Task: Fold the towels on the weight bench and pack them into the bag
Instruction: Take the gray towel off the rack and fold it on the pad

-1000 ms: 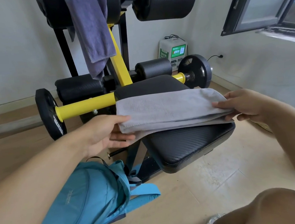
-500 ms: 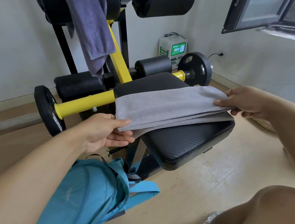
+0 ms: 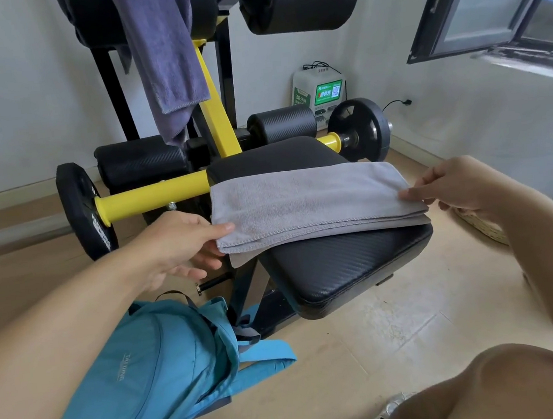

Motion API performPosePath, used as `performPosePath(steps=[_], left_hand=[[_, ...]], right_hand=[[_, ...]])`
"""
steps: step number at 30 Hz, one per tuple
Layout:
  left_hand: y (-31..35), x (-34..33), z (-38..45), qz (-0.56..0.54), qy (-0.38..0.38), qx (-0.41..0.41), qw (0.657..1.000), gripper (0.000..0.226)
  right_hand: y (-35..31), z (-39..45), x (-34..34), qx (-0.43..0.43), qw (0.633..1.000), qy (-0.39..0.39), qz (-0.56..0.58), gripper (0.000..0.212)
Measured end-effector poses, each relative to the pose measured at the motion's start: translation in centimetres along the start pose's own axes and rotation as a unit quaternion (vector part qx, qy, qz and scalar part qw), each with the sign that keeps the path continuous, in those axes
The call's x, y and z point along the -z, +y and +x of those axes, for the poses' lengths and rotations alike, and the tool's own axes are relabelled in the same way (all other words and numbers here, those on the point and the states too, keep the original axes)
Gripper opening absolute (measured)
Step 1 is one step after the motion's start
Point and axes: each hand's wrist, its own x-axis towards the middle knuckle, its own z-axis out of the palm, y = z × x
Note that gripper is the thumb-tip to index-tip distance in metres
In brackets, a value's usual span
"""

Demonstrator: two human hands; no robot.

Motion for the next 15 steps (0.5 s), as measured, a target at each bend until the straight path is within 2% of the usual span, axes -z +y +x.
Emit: performPosePath(steps=[15], left_hand=[[0.11, 0.1, -0.08, 0.006, 0.038, 0.0, 0.999, 0.035]], right_hand=[[-0.09, -0.2, 0.06, -0.01, 0.998, -0.031, -0.047, 0.033]])
